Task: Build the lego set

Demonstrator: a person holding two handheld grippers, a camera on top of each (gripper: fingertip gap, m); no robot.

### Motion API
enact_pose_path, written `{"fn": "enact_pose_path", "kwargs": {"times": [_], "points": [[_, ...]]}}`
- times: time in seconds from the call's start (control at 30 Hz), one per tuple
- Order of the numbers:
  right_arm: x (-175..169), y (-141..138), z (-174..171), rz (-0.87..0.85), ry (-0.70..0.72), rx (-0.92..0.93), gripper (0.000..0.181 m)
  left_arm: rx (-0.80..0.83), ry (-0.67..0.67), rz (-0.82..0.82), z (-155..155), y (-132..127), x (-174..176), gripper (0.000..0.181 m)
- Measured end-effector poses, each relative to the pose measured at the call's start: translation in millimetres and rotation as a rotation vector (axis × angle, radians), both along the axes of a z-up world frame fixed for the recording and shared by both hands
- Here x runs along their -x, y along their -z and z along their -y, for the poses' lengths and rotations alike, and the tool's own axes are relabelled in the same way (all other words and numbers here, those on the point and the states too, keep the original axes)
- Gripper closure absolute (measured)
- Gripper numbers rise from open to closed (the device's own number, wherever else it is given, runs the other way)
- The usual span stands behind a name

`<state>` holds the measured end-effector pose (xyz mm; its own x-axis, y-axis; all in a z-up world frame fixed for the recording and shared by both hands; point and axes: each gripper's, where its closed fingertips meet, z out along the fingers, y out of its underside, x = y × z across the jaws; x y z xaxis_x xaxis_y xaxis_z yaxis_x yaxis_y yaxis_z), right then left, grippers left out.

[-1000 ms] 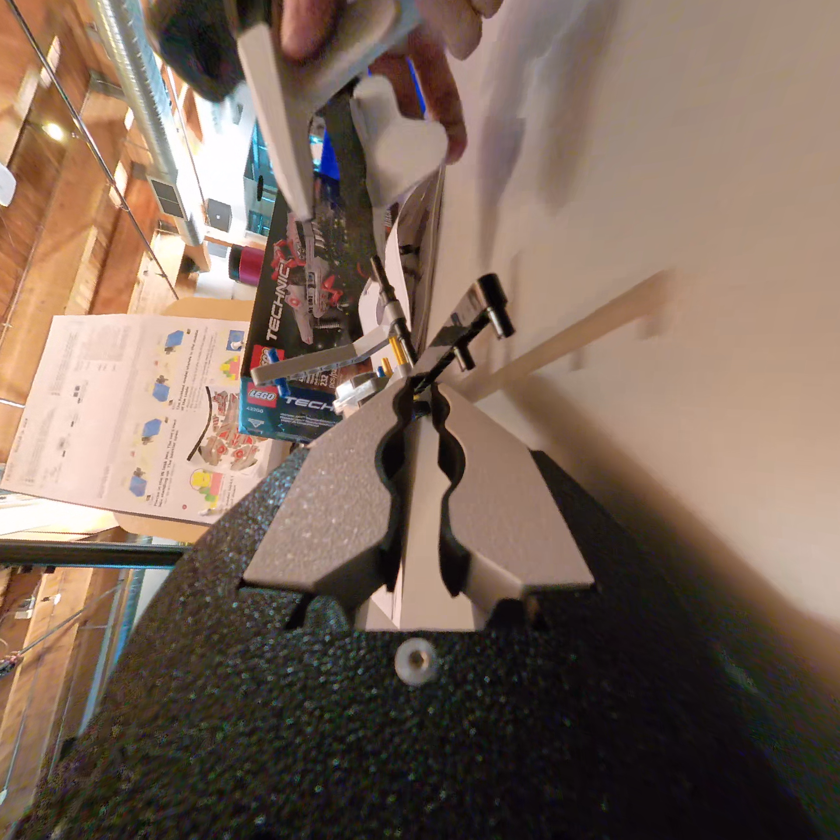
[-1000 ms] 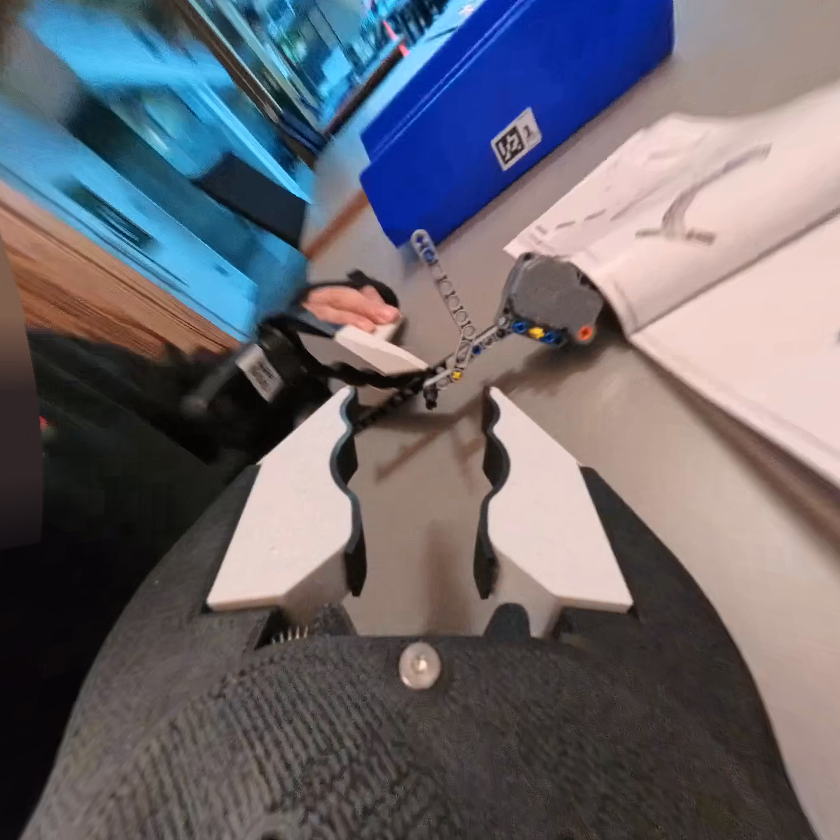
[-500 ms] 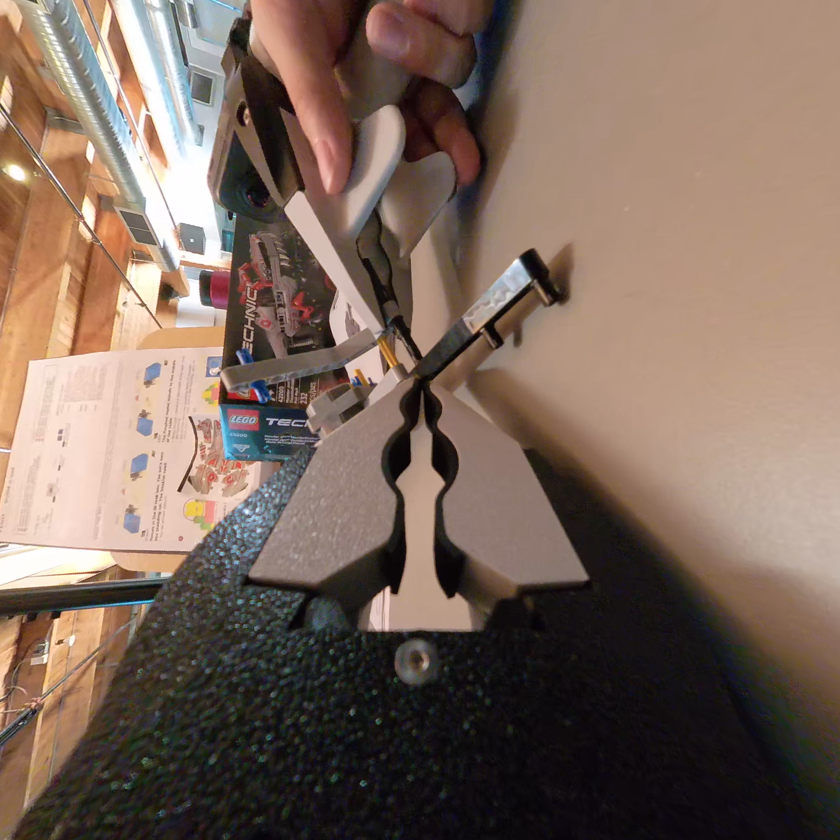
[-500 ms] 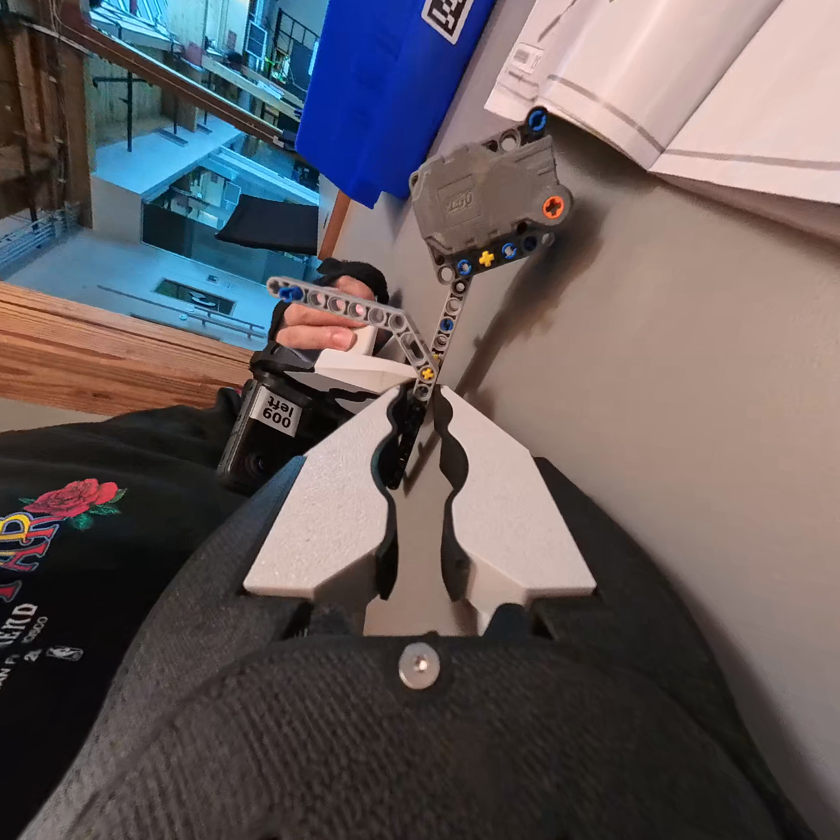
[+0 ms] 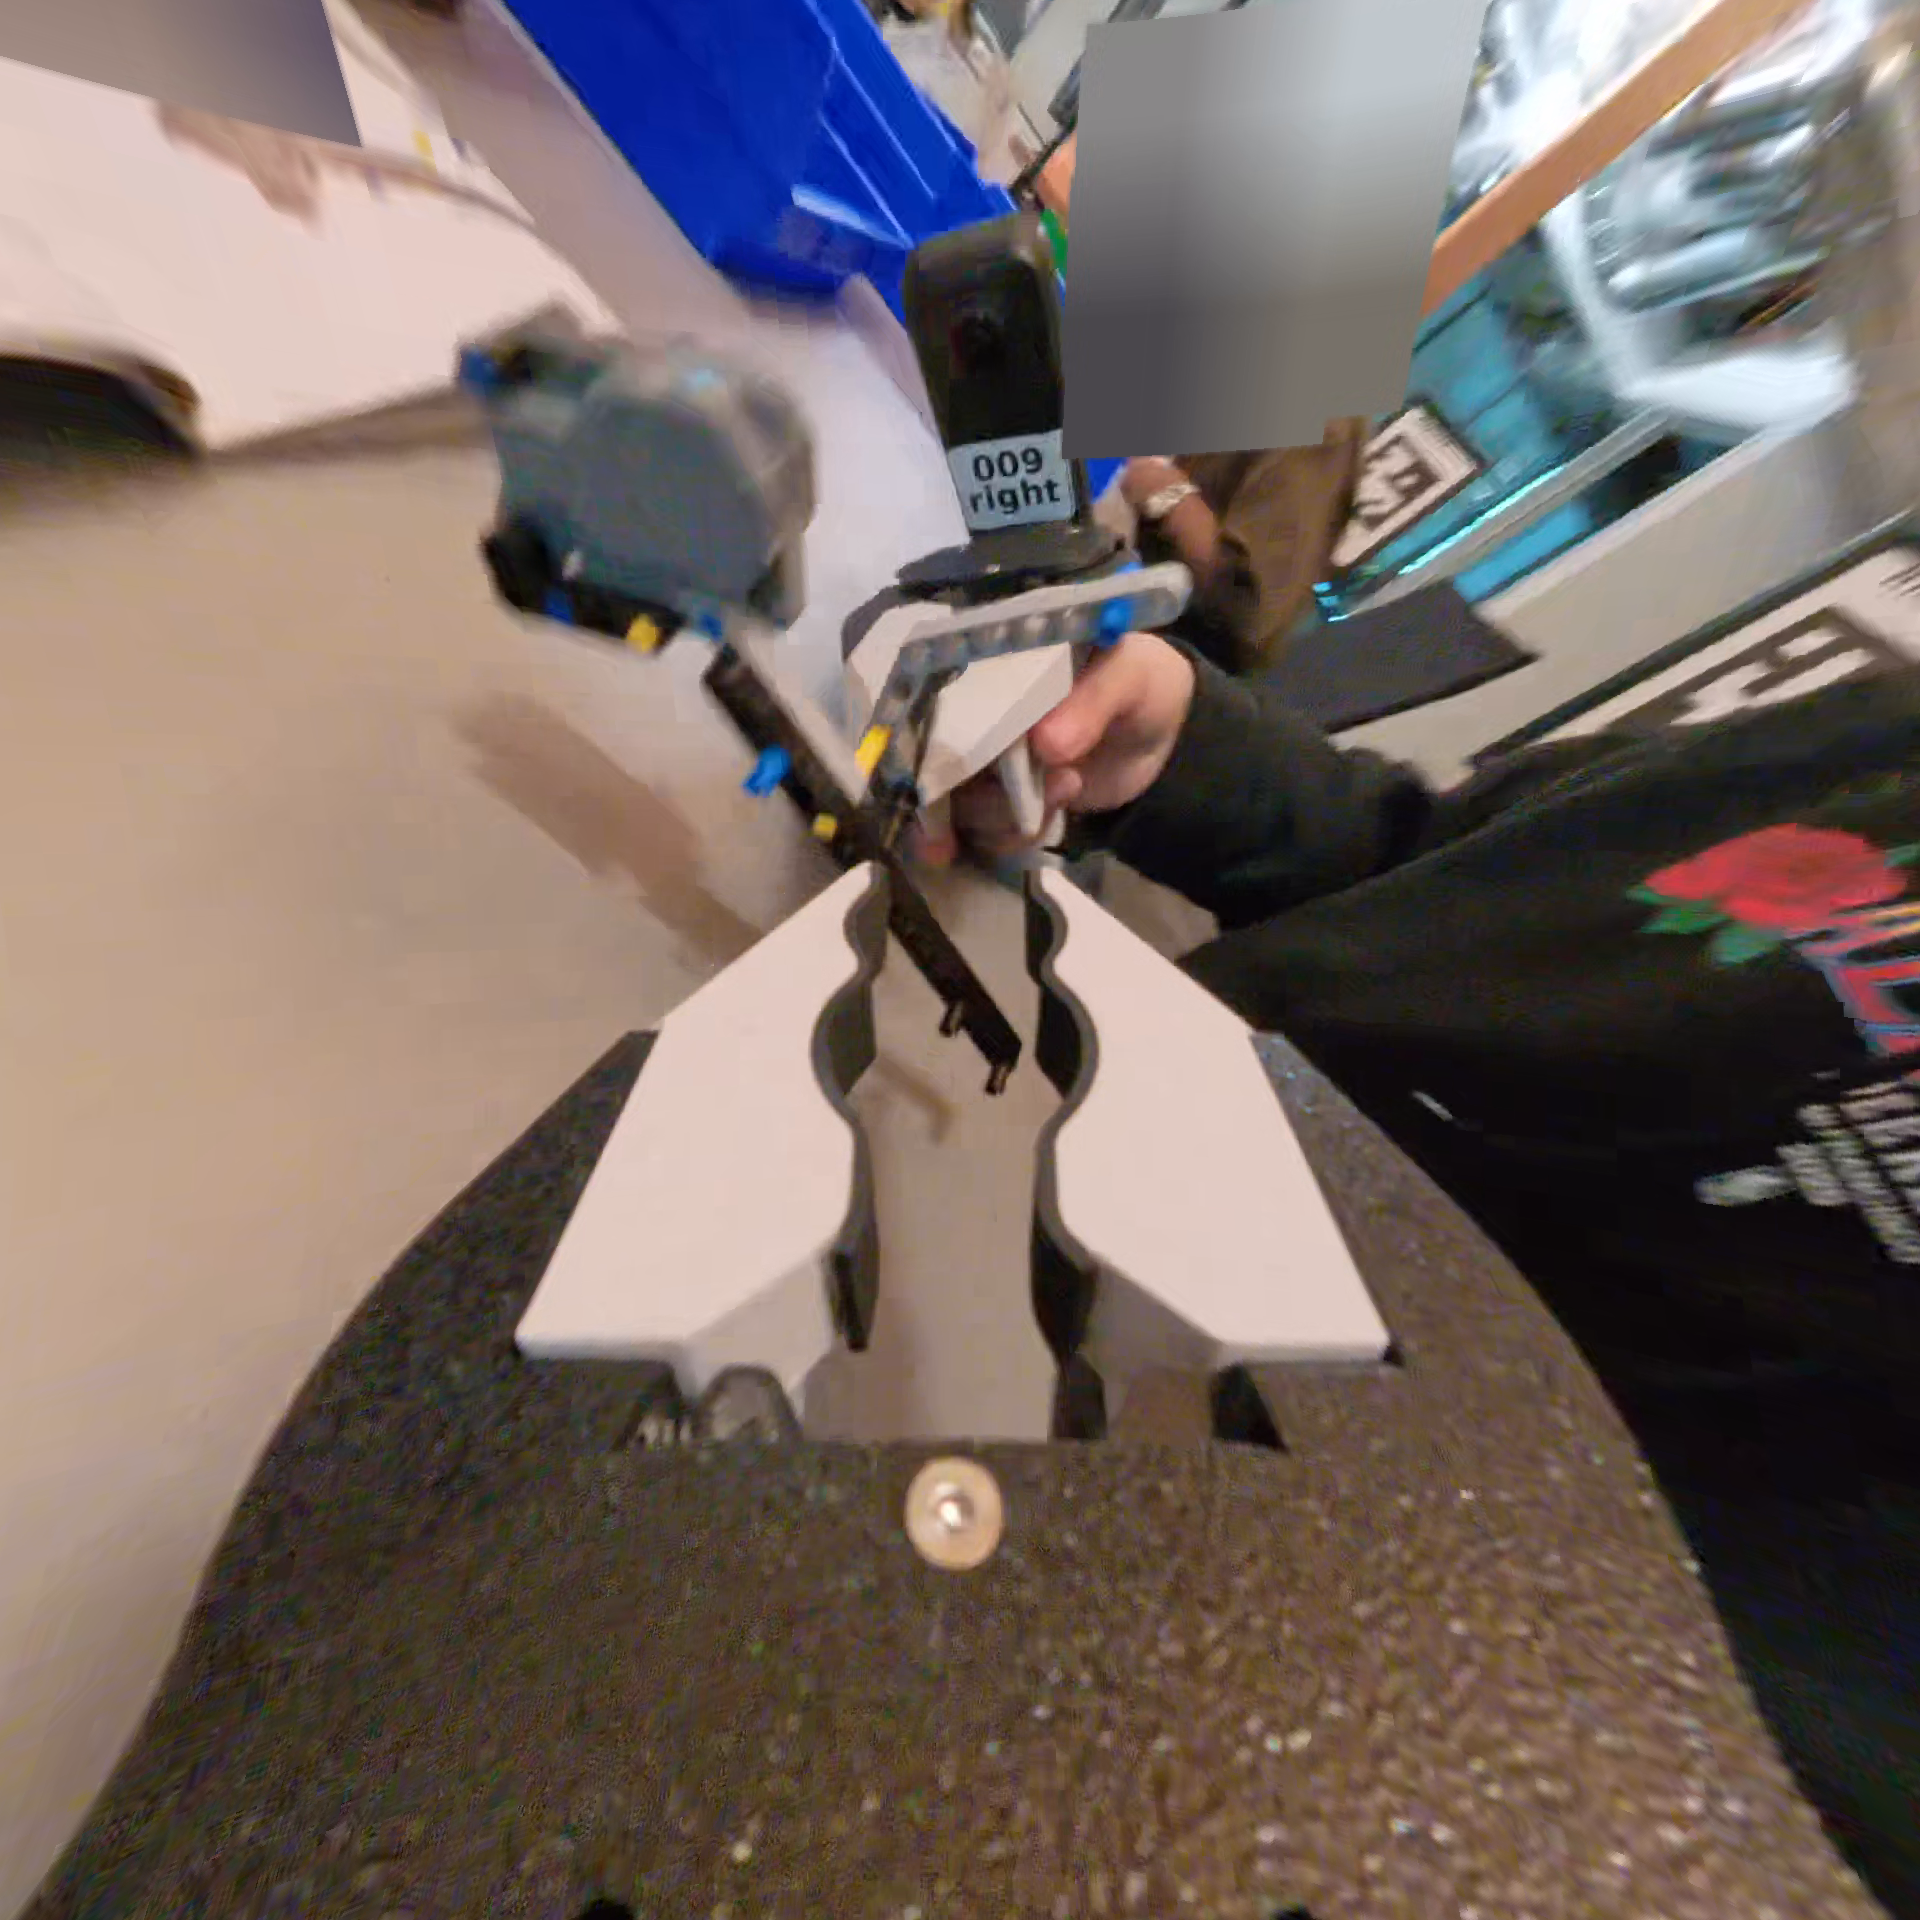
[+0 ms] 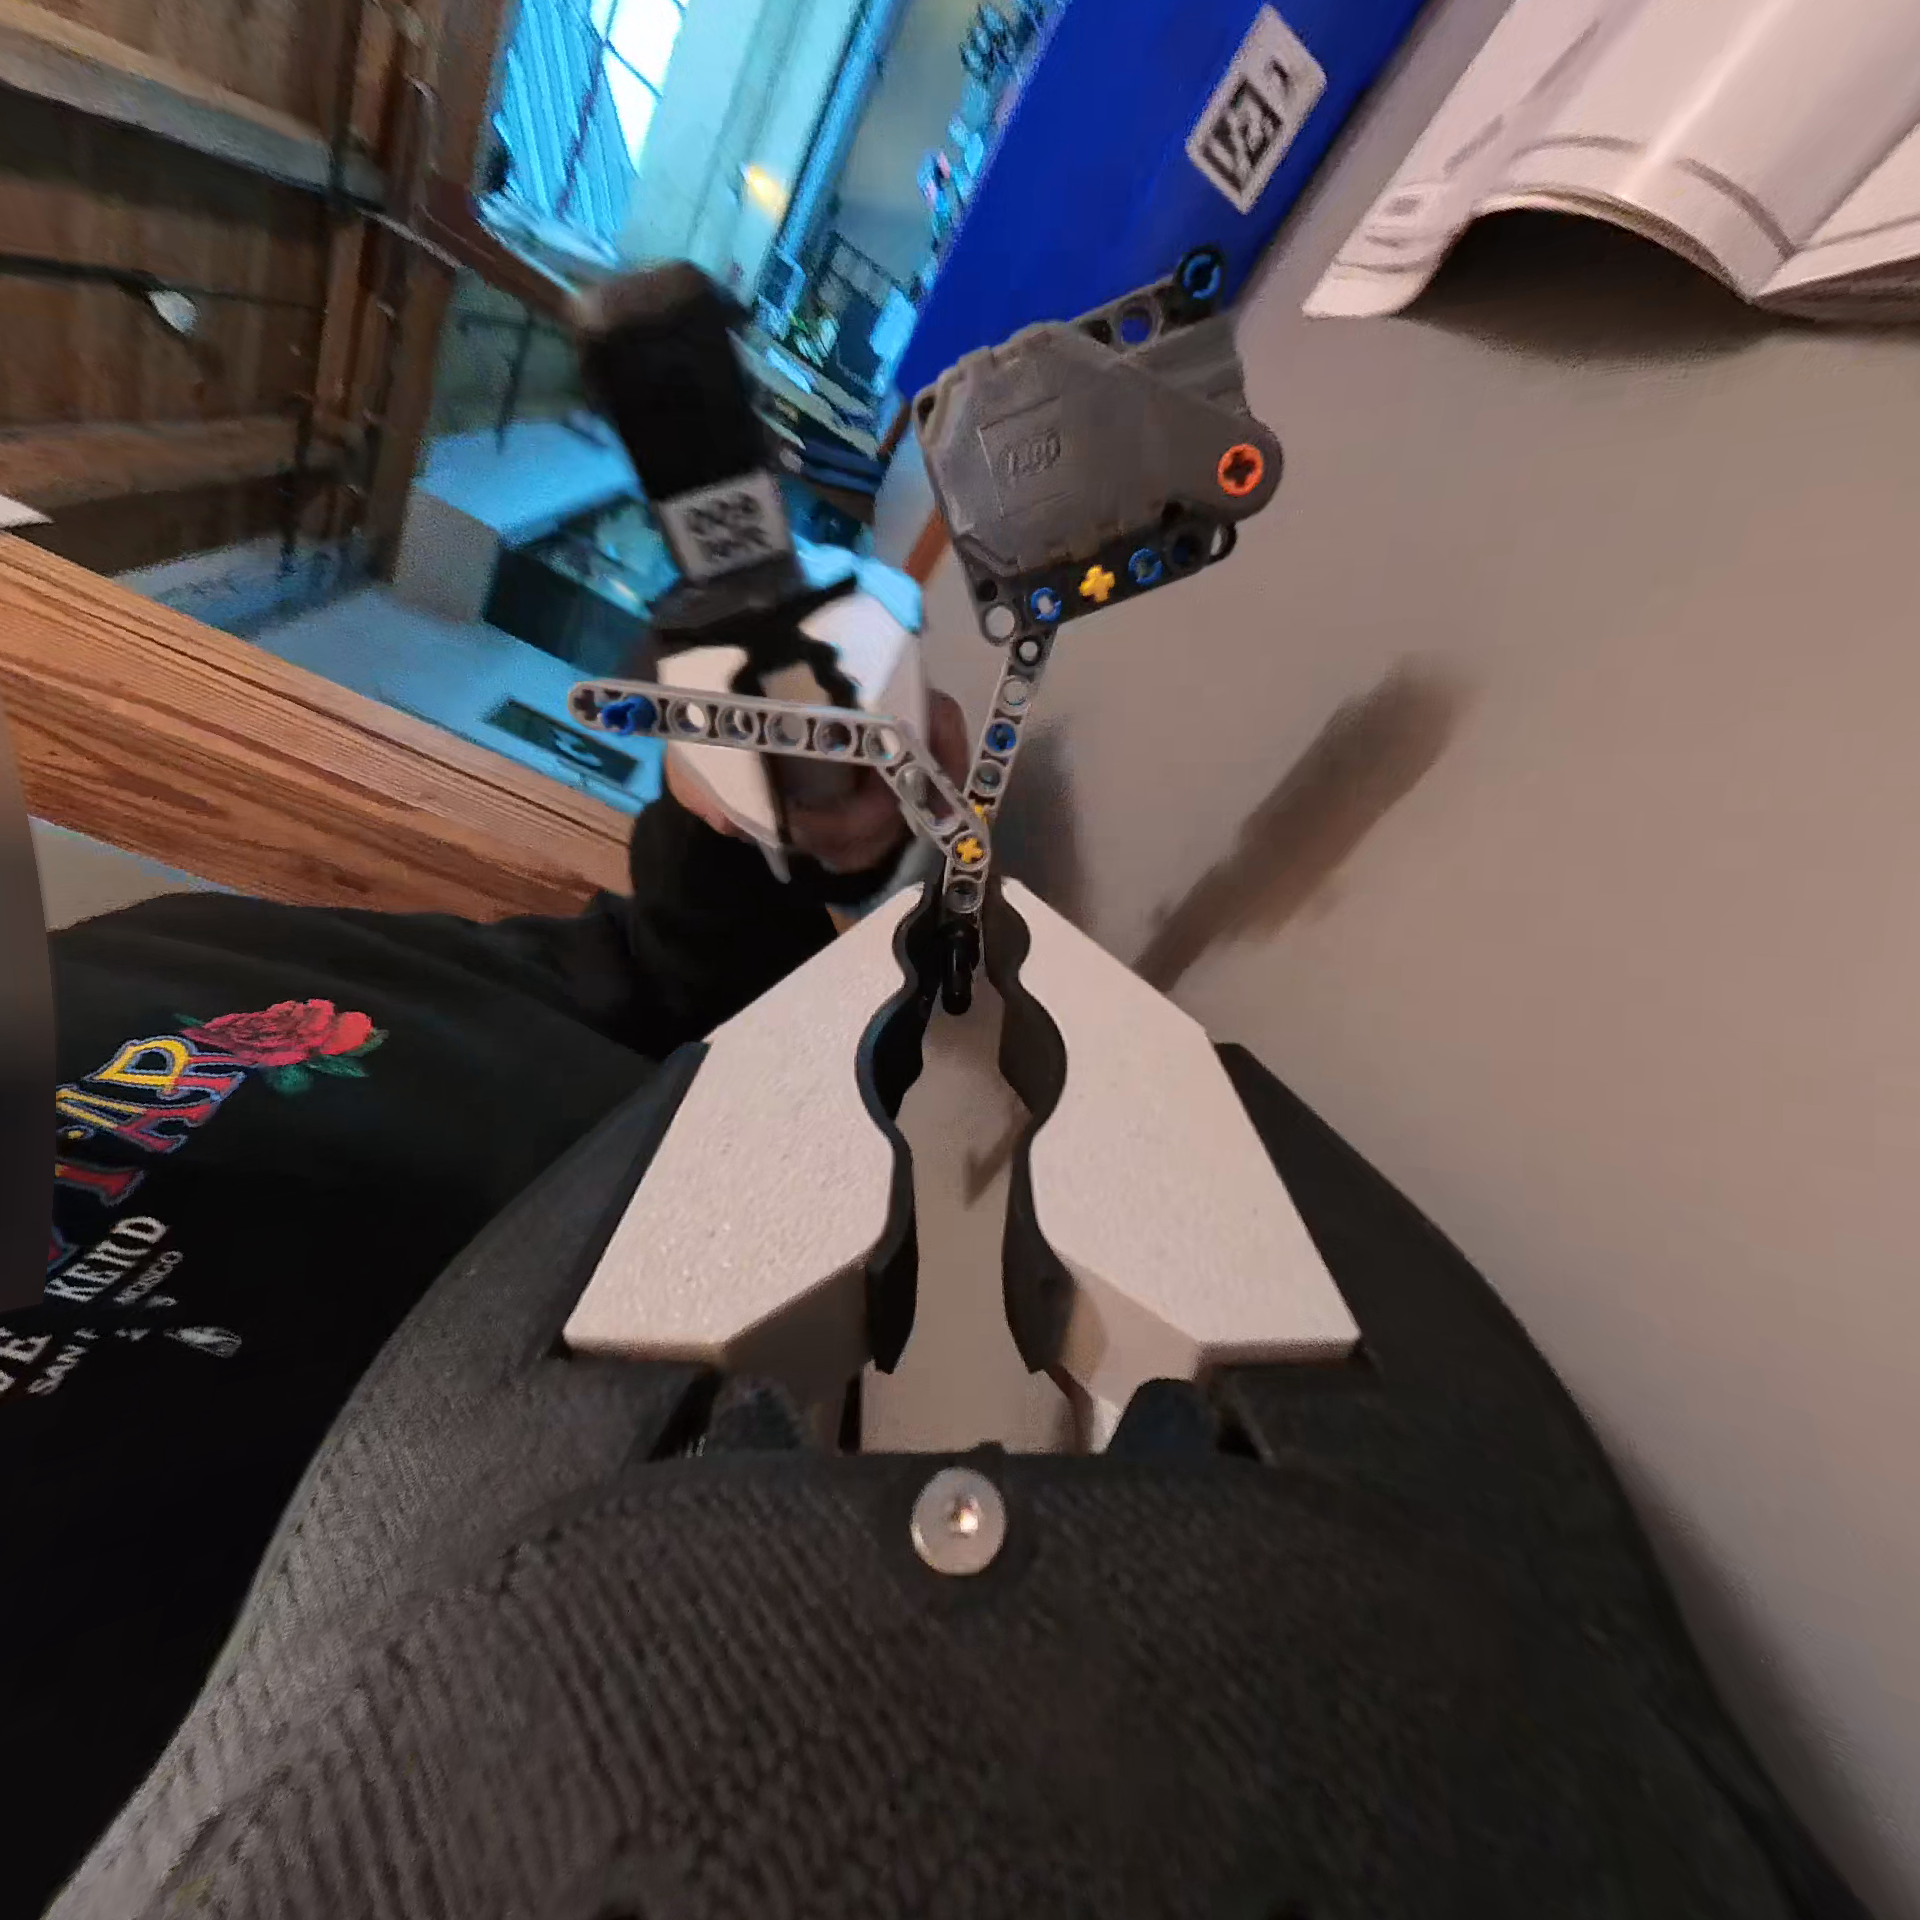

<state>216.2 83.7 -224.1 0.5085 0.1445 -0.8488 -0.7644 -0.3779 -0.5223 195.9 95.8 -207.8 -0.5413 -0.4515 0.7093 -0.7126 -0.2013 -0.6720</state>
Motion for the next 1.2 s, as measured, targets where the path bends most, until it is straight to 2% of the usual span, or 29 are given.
{"fn": "enact_pose_path", "kwargs": {"times": [0.1,0.27,0.37,0.43,0.73,1.2], "points": [[6,-17,8,-0.014,0.041,-0.110,0.176,0.051,0.072,-0.136,14,18,10,0.146],[21,-24,15,0.098,0.052,-0.165,0.176,0.180,0.131,-0.143,36,13,16,0.151],[25,-22,17,0.145,0.044,-0.158,0.176,0.197,0.116,-0.127,35,12,14,0.159],[24,-20,17,0.145,0.050,-0.147,0.176,0.217,0.115,-0.109,34,8,14,0.172],[24,-7,14,0.127,0.040,-0.060,0.176,0.084,0.063,-0.016,26,16,11,0.176],[19,-11,11,0.104,0.055,-0.072,0.176,0.070,0.072,-0.027,27,19,8,0.175]]}}
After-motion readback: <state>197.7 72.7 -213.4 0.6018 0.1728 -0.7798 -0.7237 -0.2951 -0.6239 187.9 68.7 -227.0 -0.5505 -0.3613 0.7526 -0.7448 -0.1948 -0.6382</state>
